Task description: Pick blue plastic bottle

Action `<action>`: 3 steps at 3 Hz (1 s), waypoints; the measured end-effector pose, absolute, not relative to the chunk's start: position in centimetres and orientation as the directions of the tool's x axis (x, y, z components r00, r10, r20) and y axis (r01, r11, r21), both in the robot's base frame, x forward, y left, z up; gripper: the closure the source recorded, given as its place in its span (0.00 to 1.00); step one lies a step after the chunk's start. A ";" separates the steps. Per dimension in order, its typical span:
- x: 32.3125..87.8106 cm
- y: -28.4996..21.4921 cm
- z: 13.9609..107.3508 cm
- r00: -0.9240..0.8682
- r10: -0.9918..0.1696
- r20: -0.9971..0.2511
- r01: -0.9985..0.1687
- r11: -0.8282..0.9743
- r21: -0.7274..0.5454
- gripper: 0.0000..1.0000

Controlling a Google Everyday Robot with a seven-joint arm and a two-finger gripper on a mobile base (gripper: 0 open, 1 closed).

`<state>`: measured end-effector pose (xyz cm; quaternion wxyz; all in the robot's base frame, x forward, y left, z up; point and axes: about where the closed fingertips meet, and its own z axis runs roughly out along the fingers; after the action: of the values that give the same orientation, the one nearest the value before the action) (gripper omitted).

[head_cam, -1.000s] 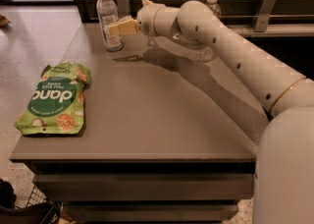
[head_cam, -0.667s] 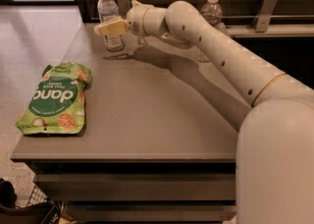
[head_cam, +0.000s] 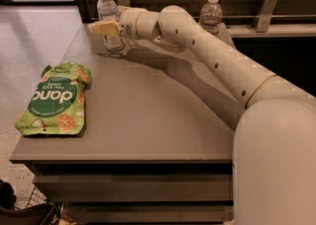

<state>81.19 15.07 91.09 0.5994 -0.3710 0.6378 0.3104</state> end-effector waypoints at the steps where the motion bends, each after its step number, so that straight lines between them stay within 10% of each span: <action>1: 81.1 15.5 91.0 -0.007 -0.101 -0.995 -0.848 0.528 -0.047 0.57; 3: 80.9 16.1 90.9 -0.008 -0.100 -0.995 -0.853 0.521 -0.045 1.00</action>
Offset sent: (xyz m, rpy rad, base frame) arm -0.0005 0.0021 -0.0004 0.0004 0.0007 0.0027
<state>80.94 16.09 90.91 0.5964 -0.3745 0.6360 0.3155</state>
